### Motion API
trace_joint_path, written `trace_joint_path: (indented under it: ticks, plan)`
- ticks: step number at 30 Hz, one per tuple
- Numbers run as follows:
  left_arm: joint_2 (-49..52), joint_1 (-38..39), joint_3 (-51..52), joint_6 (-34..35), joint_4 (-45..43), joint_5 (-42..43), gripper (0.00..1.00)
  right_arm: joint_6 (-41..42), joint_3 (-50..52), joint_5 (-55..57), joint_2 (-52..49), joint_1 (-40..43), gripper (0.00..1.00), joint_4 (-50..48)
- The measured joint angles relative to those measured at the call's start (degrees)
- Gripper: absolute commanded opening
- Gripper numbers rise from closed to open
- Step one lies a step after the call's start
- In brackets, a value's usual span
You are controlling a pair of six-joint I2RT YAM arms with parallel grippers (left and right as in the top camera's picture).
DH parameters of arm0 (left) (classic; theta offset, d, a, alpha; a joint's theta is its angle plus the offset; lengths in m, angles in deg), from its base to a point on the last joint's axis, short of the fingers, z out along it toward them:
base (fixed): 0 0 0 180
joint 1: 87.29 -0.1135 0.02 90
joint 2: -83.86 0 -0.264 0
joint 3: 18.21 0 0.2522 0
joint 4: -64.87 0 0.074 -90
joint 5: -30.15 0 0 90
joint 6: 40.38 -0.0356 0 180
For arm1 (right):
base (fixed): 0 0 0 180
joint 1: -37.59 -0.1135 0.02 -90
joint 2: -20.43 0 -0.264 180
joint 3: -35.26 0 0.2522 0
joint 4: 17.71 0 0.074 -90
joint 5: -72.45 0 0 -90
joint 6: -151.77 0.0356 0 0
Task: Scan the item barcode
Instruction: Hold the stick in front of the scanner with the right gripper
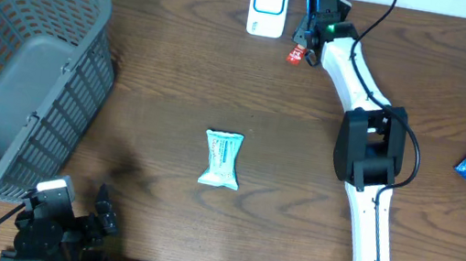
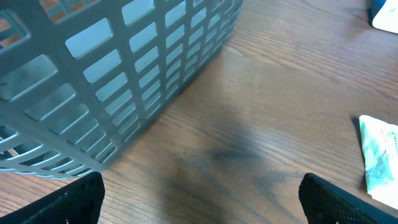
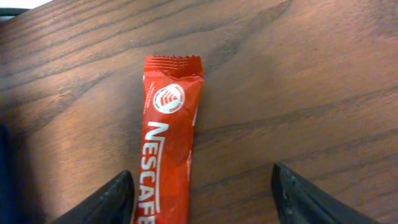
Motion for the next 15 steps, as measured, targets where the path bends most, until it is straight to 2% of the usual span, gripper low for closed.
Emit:
trace_joint_path:
  ticks: [1,4,6,7,15]
  plan:
    - [0.02,0.0,0.0,0.0,0.0,0.0,1.0,-0.33,0.59,0.31,0.24,0.0,0.39,-0.33]
    - [0.02,0.0,0.0,0.0,0.0,0.0,1.0,-0.46,2.4,1.16,0.85,0.02,0.31,-1.25]
    - [0.0,0.0,0.0,0.0,0.0,0.0,1.0,-0.7,3.85,1.33,1.44,0.15,0.15,-2.36]
    - [0.0,0.0,0.0,0.0,0.0,0.0,1.0,-1.05,4.66,1.53,1.73,0.2,0.01,-2.97]
    - [0.0,0.0,0.0,0.0,0.0,0.0,1.0,-1.27,7.58,1.73,3.23,0.87,0.01,-3.43]
